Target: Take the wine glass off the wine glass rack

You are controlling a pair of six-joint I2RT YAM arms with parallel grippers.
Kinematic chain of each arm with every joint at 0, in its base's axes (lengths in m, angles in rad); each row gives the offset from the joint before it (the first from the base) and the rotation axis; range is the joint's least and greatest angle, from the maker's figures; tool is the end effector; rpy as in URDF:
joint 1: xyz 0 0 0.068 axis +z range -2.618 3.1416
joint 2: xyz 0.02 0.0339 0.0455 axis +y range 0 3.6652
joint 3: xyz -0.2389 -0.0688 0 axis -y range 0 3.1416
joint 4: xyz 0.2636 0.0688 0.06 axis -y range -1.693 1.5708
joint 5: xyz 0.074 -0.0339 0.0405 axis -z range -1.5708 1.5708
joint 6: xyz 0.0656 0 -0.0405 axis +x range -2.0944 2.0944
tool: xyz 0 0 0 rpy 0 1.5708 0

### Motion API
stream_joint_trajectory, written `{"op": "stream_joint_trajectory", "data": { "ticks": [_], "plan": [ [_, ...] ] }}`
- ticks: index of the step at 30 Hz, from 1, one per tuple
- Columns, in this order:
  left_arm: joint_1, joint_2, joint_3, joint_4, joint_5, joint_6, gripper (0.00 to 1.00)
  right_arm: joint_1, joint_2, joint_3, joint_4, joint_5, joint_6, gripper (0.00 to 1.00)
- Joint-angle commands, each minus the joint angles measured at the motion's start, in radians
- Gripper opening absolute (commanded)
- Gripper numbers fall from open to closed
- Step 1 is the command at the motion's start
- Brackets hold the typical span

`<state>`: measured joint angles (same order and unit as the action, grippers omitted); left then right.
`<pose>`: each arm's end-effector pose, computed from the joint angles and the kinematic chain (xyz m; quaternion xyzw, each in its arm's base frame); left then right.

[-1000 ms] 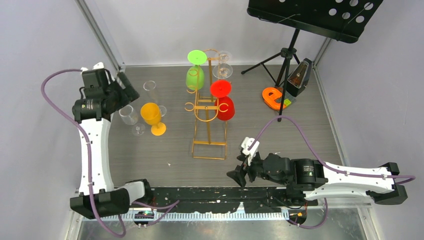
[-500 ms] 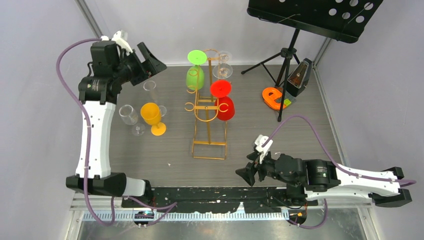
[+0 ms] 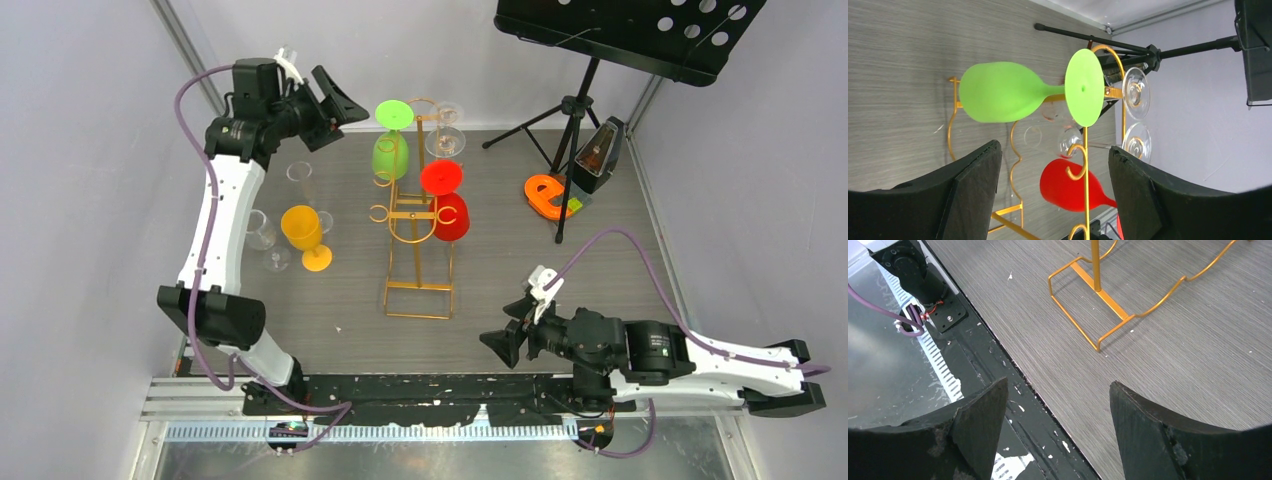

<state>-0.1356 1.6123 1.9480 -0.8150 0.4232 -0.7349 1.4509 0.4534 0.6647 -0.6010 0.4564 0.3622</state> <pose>0.3707 -0.0778 0.4340 -0.1425 0.8306 -0.3768 0.3845 0.0494 0.1686 0.2816 -0.3112 0.7574 0.3112 0.4823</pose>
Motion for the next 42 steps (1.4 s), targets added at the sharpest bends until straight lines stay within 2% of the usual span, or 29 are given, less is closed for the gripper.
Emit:
{"op": "stream_joint_trajectory", "data": {
  "ticks": [1,12,29,42],
  "plan": [
    [-0.025,0.042,0.066,0.103,0.046,-0.069,0.75,-0.001,-0.029,-0.015,0.019,0.042,0.019,0.80],
    [-0.065,0.165,0.167,0.122,0.041,-0.105,0.55,-0.001,-0.085,-0.042,0.014,0.063,0.020,0.81],
    [-0.076,0.222,0.214,0.125,0.053,-0.122,0.42,-0.001,-0.124,-0.052,0.006,0.086,0.014,0.82],
    [-0.085,0.233,0.215,0.146,0.081,-0.139,0.39,-0.001,-0.142,-0.063,0.004,0.088,0.019,0.82]
  ]
}}
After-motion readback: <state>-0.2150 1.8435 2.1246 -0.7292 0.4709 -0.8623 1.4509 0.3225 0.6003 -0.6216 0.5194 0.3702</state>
